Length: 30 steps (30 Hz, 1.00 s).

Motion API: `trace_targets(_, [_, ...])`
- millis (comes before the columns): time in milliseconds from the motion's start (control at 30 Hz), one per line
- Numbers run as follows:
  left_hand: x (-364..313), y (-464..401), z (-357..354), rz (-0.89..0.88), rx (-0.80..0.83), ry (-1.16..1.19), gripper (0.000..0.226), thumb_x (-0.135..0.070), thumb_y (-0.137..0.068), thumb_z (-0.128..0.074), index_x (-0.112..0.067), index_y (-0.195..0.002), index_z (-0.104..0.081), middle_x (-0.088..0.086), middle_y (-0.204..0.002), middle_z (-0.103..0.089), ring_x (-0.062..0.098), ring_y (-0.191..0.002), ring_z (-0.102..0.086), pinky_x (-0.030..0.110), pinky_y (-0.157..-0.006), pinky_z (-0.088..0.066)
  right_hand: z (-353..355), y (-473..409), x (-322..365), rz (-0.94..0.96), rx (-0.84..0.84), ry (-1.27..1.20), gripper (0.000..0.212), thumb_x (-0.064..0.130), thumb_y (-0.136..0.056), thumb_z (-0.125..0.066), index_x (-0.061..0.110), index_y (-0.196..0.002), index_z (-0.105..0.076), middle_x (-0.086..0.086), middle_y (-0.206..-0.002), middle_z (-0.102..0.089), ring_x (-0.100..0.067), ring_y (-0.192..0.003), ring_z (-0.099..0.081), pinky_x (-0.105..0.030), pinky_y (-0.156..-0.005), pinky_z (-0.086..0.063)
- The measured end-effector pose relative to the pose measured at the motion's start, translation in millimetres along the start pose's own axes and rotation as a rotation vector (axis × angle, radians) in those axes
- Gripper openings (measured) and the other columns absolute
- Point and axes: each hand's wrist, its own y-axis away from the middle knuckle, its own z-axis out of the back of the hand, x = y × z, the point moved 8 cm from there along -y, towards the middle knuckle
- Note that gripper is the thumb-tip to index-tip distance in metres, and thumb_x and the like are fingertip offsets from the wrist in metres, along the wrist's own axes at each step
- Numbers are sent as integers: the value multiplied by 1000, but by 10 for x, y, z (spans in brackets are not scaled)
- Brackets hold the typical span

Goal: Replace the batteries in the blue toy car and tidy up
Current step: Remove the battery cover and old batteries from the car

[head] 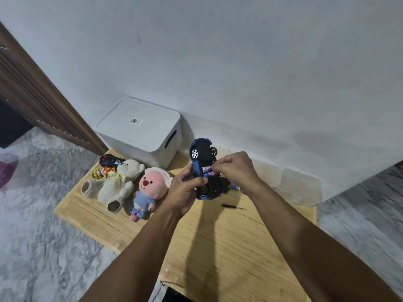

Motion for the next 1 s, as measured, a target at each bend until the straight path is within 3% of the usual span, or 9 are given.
trace_targets(133, [-40, 5, -24, -22, 10, -28, 57, 11, -71, -62, -3, -126, -61, 15, -113, -68, 26, -104, -64, 48, -97, -49, -17, 53, 85, 49, -17, 98, 25, 47, -61, -83, 24, -70, -77, 9, -68, -72, -9, -70, -67, -27, -62, -54])
trace_targets(333, [-52, 39, 22, -23, -6, -29, 54, 13, -71, -60, -3, -122, -63, 15, -110, -68, 26, -102, -65, 48, -98, -48, -9, 62, 225, 130, -10, 314, 28, 51, -65, -82, 27, -79, -78, 8, -79, -72, -13, -79, -64, -27, -69, -52])
trace_targets(500, [-48, 61, -1, -25, -2, -41, 53, 14, -69, -60, -1, -120, -64, 15, -109, -69, 23, -101, -66, 41, -96, -51, -33, 169, 366, 240, -60, 496, 23, 44, -69, -73, 34, -89, -77, 8, -79, -66, -17, -82, -62, -24, -65, -42])
trace_targets(633, [4, 52, -2, -25, -8, -28, 49, 13, -68, -61, -5, -113, -68, 13, -106, -70, 23, -101, -65, 40, -92, -53, -65, 247, 422, 286, -65, 561, 24, 38, -69, -69, 34, -91, -76, 6, -84, -70, -18, -76, -56, -25, -66, -43])
trace_targets(733, [25, 55, 15, -5, -3, -6, 45, 12, -69, -62, -8, -108, -71, 12, -103, -71, 22, -97, -66, 38, -89, -54, -82, 234, 407, 299, -5, 553, 22, 36, -73, -65, 39, -92, -75, 8, -89, -71, -19, -83, -60, -26, -70, -46])
trace_targets(867, [28, 40, 68, 45, -25, 26, 48, 8, -70, -64, -6, -115, -68, 15, -103, -67, 25, -95, -64, 44, -89, -53, -96, 186, 373, 349, 97, 512, 22, 38, -82, -60, 42, -98, -73, 11, -100, -72, -17, -97, -62, -32, -84, -51])
trace_targets(1000, [32, 38, 34, 88, 7, 58, 46, 9, -74, -65, -3, -119, -65, 16, -108, -68, 26, -99, -64, 39, -79, -57, -148, 150, 323, 424, 234, 479, 20, 36, -84, -67, 38, -104, -70, 12, -100, -69, -14, -98, -62, -36, -88, -51])
